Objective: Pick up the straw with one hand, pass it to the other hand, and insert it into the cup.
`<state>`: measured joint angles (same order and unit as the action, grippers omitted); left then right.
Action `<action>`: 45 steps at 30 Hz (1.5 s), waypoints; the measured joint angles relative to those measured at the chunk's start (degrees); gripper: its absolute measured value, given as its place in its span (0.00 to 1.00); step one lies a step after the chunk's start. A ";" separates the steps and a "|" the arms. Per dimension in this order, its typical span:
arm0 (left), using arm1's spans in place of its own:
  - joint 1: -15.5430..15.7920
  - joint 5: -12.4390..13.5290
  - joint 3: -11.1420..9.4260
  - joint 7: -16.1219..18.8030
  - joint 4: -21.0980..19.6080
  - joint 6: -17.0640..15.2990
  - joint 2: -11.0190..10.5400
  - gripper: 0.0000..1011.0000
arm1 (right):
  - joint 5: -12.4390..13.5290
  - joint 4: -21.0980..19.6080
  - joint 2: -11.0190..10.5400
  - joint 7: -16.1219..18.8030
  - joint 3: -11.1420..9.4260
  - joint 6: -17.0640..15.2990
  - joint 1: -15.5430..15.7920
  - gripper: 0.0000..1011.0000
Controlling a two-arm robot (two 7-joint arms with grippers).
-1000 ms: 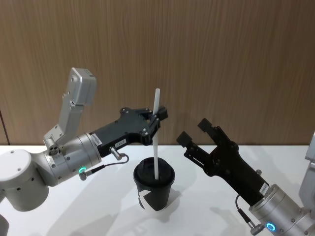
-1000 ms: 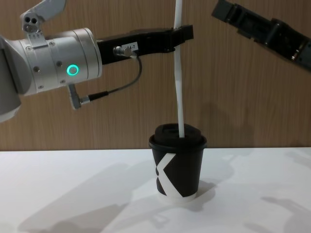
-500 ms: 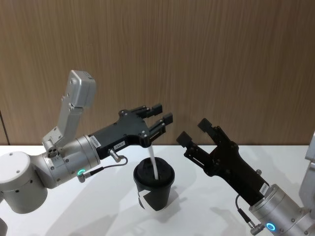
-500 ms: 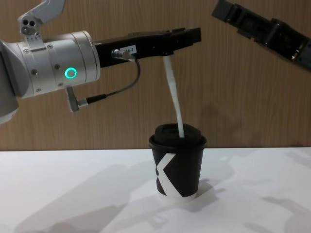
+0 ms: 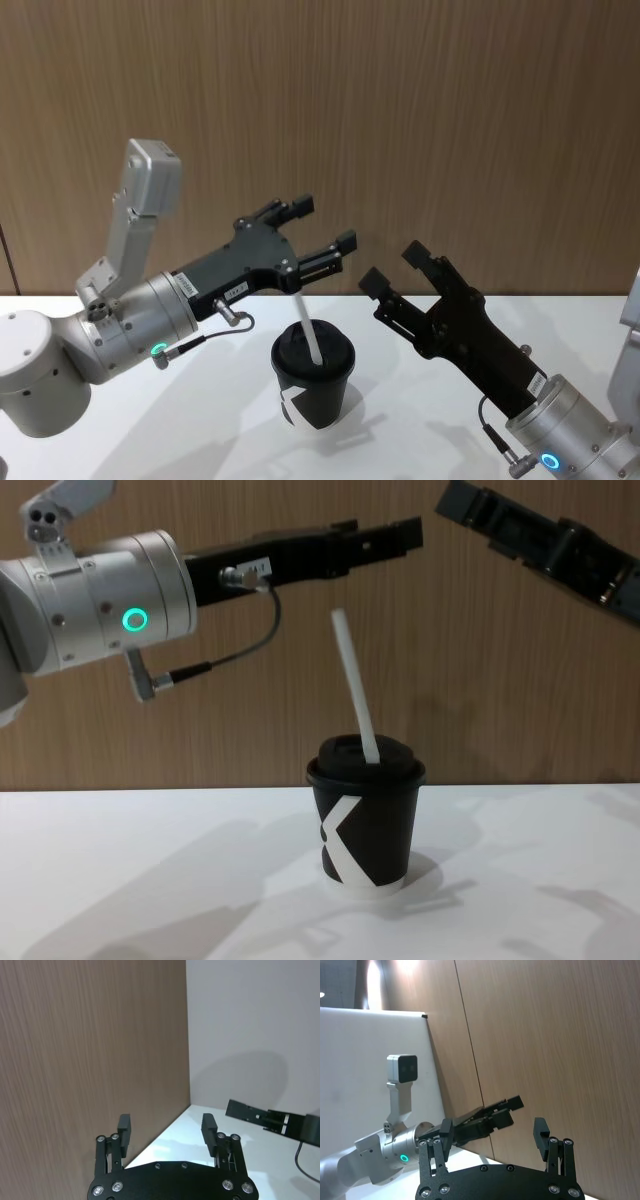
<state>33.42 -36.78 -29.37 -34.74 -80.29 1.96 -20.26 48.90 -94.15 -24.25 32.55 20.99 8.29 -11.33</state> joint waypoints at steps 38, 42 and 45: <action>-4.83 -1.32 4.70 4.26 -8.89 1.47 -2.10 0.99 | 0.00 0.00 0.00 0.00 0.00 0.00 0.00 0.99; -4.92 -1.34 4.77 4.35 -9.06 1.49 -2.13 0.99 | 0.00 0.00 0.00 0.00 0.00 0.00 0.00 0.99; -4.98 -1.37 4.82 4.40 -9.17 1.50 -2.14 0.99 | 0.00 0.00 0.00 0.00 0.00 0.00 0.00 0.99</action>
<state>28.44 -38.15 -24.55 -30.34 -89.45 3.45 -22.40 48.90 -94.14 -24.25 32.54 20.99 8.29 -11.33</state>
